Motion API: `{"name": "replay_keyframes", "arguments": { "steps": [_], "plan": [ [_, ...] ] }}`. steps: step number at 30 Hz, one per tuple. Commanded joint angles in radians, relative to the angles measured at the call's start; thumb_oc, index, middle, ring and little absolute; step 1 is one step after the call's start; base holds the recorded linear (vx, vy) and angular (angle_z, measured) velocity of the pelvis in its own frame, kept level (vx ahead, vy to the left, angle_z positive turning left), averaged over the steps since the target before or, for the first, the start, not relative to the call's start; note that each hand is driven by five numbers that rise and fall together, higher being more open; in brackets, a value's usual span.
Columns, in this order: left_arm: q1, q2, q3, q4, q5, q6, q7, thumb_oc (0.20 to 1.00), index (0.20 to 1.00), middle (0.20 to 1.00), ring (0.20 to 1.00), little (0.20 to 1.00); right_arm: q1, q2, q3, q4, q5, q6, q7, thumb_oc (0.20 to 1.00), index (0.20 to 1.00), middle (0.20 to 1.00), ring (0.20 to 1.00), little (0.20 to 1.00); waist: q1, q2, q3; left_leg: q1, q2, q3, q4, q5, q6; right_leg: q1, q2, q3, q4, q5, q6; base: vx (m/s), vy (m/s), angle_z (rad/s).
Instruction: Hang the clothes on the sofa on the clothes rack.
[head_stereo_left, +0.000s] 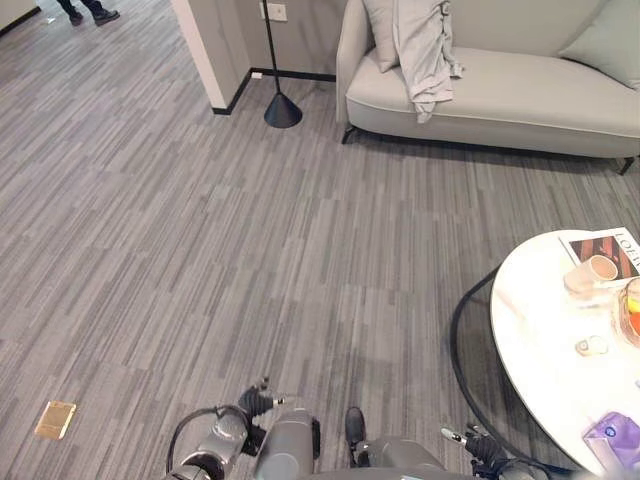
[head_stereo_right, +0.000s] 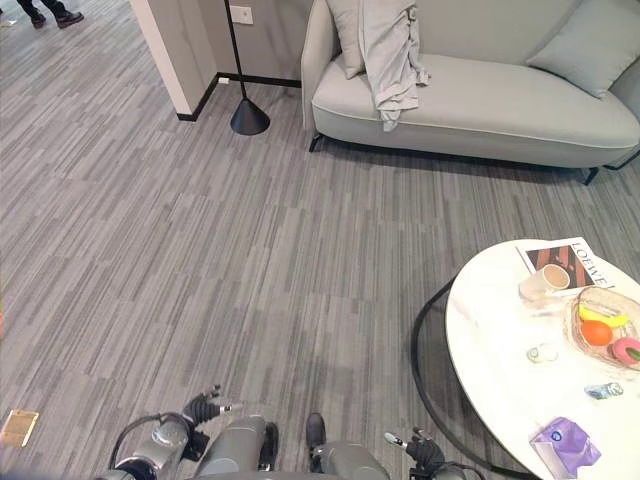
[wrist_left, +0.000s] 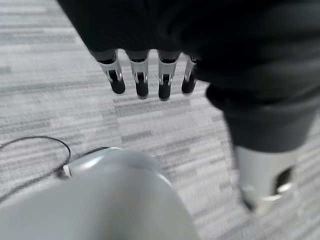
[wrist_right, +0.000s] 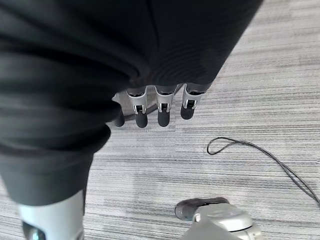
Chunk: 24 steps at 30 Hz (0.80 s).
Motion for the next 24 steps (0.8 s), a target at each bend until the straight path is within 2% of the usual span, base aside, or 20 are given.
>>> {"name": "replay_keyframes", "arguments": {
  "steps": [1, 2, 3, 4, 6, 8, 9, 10, 11, 13, 14, 15, 17, 19, 20, 22, 23, 24],
  "plan": [
    [0.023, -0.021, -0.012, -0.023, -0.004, -0.034, 0.032, 1.0, 1.0, 1.0, 1.0, 1.0, 0.036, -0.04, 0.006, -0.051, 0.027, -0.034, -0.018, 1.0, 1.0, 1.0, 1.0, 1.0, 0.041, 0.028, -0.071, 0.018, -0.01, 0.029, -0.219, 0.121, 0.01, 0.085, -0.036, 0.095, 0.015, -0.102, 0.182, 0.43, 0.192, 0.03],
    [0.029, -0.029, -0.005, -0.015, 0.0, -0.034, 0.037, 1.0, 1.0, 1.0, 1.0, 1.0, 0.029, -0.045, 0.0, -0.041, 0.015, -0.033, -0.027, 1.0, 1.0, 1.0, 1.0, 1.0, 0.07, 0.033, -0.073, -0.037, -0.008, 0.043, -0.337, 0.155, -0.001, 0.132, -0.042, 0.106, -0.008, -0.126, 0.186, 0.39, 0.131, -0.24],
    [0.037, -0.033, 0.002, -0.002, 0.006, -0.033, 0.032, 1.0, 1.0, 1.0, 1.0, 1.0, 0.032, -0.04, -0.003, -0.029, 0.002, -0.033, -0.023, 1.0, 1.0, 1.0, 1.0, 1.0, 0.073, 0.039, -0.089, 0.002, -0.008, 0.054, -0.4, 0.174, -0.001, 0.157, -0.042, 0.107, -0.011, -0.144, 0.192, 0.55, 0.206, -0.26],
    [0.041, -0.034, 0.006, 0.008, 0.006, -0.036, 0.033, 1.0, 1.0, 1.0, 1.0, 1.0, 0.039, -0.036, -0.006, -0.023, 0.004, -0.034, -0.022, 1.0, 1.0, 1.0, 1.0, 1.0, 0.074, 0.044, -0.099, 0.02, -0.006, 0.067, -0.41, 0.208, 0.002, 0.168, -0.042, 0.106, -0.015, -0.153, 0.195, 0.32, 0.122, -0.35],
    [0.042, -0.034, 0.009, 0.018, 0.01, -0.037, 0.033, 1.0, 1.0, 1.0, 1.0, 1.0, 0.037, -0.035, -0.006, -0.019, -0.004, -0.033, -0.019, 1.0, 1.0, 1.0, 1.0, 1.0, 0.075, 0.043, -0.114, 0.029, -0.017, 0.072, -0.416, 0.214, 0.004, 0.173, -0.055, 0.108, -0.018, -0.157, 0.201, 0.36, 0.159, -0.41],
    [0.036, -0.026, 0.022, 0.045, 0.015, -0.039, 0.031, 1.0, 1.0, 1.0, 1.0, 1.0, 0.035, -0.033, -0.014, 0.01, -0.025, -0.025, -0.006, 1.0, 1.0, 1.0, 1.0, 1.0, 0.074, 0.021, -0.153, 0.062, -0.038, 0.079, -0.411, 0.195, 0.016, 0.171, -0.103, 0.109, 0.007, -0.162, 0.232, 0.63, 0.255, -0.38],
    [0.023, -0.016, 0.029, 0.029, 0.001, -0.037, 0.022, 1.0, 1.0, 1.0, 1.0, 1.0, 0.024, -0.04, -0.011, 0.026, -0.056, -0.017, 0.001, 1.0, 1.0, 1.0, 1.0, 1.0, 0.08, 0.008, -0.164, 0.087, -0.055, 0.082, -0.402, 0.163, 0.032, 0.162, -0.136, 0.112, 0.071, -0.144, 0.256, 0.49, 0.179, -0.35],
    [0.017, -0.01, 0.032, 0.019, -0.01, -0.036, 0.019, 1.0, 1.0, 1.0, 1.0, 1.0, 0.02, -0.042, -0.011, 0.025, -0.059, -0.016, 0.005, 1.0, 1.0, 1.0, 1.0, 1.0, 0.08, 0.006, -0.163, 0.1, -0.062, 0.08, -0.395, 0.15, 0.039, 0.137, -0.146, 0.108, 0.129, -0.115, 0.267, 0.36, 0.124, -0.32],
    [0.017, -0.01, 0.032, 0.019, -0.01, -0.036, 0.019, 1.0, 1.0, 1.0, 1.0, 1.0, 0.02, -0.042, -0.011, 0.025, -0.059, -0.016, 0.005, 1.0, 1.0, 1.0, 1.0, 1.0, 0.08, 0.006, -0.163, 0.1, -0.062, 0.08, -0.395, 0.15, 0.039, 0.137, -0.146, 0.108, 0.129, -0.115, 0.267, 0.18, 0.063, -0.2],
    [0.006, -0.001, 0.034, -0.001, -0.025, -0.037, 0.016, 1.0, 1.0, 1.0, 1.0, 1.0, 0.001, -0.05, -0.014, 0.015, -0.06, -0.018, 0.01, 1.0, 1.0, 1.0, 1.0, 1.0, 0.073, 0.003, -0.146, 0.128, -0.076, 0.083, -0.382, 0.118, 0.056, 0.06, -0.166, 0.102, 0.29, 0.011, 0.294, 0.17, 0.075, -0.08],
    [0.0, 0.005, 0.036, -0.009, -0.033, -0.036, 0.018, 1.0, 1.0, 1.0, 1.0, 1.0, -0.006, -0.051, -0.015, 0.006, -0.057, -0.019, 0.012, 1.0, 1.0, 1.0, 1.0, 1.0, 0.063, 0.006, -0.132, 0.146, -0.075, 0.086, -0.378, 0.108, 0.065, 0.008, -0.165, 0.101, 0.377, 0.077, 0.295, 0.17, 0.082, -0.04],
    [-0.006, 0.008, 0.033, -0.003, -0.028, -0.034, 0.021, 1.0, 1.0, 1.0, 1.0, 1.0, -0.017, -0.052, -0.009, 0.001, -0.058, -0.02, 0.012, 1.0, 1.0, 1.0, 1.0, 1.0, 0.058, 0.011, -0.125, 0.167, -0.076, 0.091, -0.376, 0.095, 0.068, -0.016, -0.171, 0.091, 0.403, 0.118, 0.29, 0.21, 0.086, 0.01],
    [-0.008, 0.013, 0.027, -0.006, -0.009, -0.032, 0.026, 1.0, 1.0, 1.0, 1.0, 1.0, -0.013, -0.047, -0.004, -0.01, -0.061, -0.022, 0.008, 1.0, 1.0, 1.0, 1.0, 1.0, 0.051, 0.023, -0.117, 0.205, -0.069, 0.095, -0.372, 0.076, 0.073, -0.057, -0.198, 0.05, 0.437, 0.138, 0.269, 0.29, 0.088, 0.09],
    [-0.014, 0.019, 0.029, -0.012, -0.001, -0.034, 0.033, 1.0, 1.0, 1.0, 1.0, 1.0, -0.005, -0.045, -0.002, -0.022, -0.064, -0.024, 0.005, 1.0, 1.0, 1.0, 1.0, 1.0, 0.046, 0.034, -0.118, 0.243, -0.055, 0.096, -0.376, 0.051, 0.066, -0.1, -0.2, -0.008, 0.363, 0.047, 0.252, 0.35, 0.041, -0.03],
    [-0.018, 0.019, 0.03, -0.01, -0.007, -0.035, 0.035, 1.0, 1.0, 1.0, 1.0, 1.0, -0.004, -0.044, -0.002, -0.022, -0.062, -0.023, 0.006, 1.0, 1.0, 1.0, 1.0, 1.0, 0.04, 0.038, -0.119, 0.261, -0.045, 0.104, -0.379, 0.038, 0.063, -0.136, -0.182, -0.032, 0.311, 0.003, 0.252, 0.35, -0.019, -0.09],
    [-0.029, 0.017, 0.026, -0.002, -0.011, -0.034, 0.036, 1.0, 1.0, 1.0, 1.0, 1.0, -0.005, -0.043, 0.004, -0.017, -0.059, -0.019, 0.008, 1.0, 1.0, 1.0, 1.0, 1.0, 0.01, 0.03, -0.106, 0.315, -0.05, 0.097, -0.395, 0.013, 0.055, -0.167, -0.136, -0.039, 0.182, -0.003, 0.268, 0.4, -0.064, -0.12],
    [-0.044, 0.013, 0.024, 0.009, -0.013, -0.032, 0.038, 1.0, 1.0, 1.0, 1.0, 1.0, -0.001, -0.044, 0.01, -0.015, -0.052, -0.018, 0.008, 1.0, 1.0, 1.0, 1.0, 1.0, -0.015, 0.023, -0.098, 0.37, -0.065, 0.078, -0.416, -0.017, 0.051, -0.21, -0.084, -0.036, 0.041, 0.028, 0.289, 0.48, -0.088, -0.1],
    [-0.05, 0.01, 0.025, 0.012, -0.015, -0.033, 0.038, 1.0, 1.0, 1.0, 1.0, 1.0, 0.003, -0.044, 0.01, -0.013, -0.05, -0.02, 0.006, 1.0, 1.0, 1.0, 1.0, 1.0, -0.024, 0.02, -0.096, 0.394, -0.072, 0.071, -0.424, -0.03, 0.05, -0.235, -0.064, -0.045, -0.01, 0.05, 0.299, 0.5, -0.102, -0.03]
  ]
}}
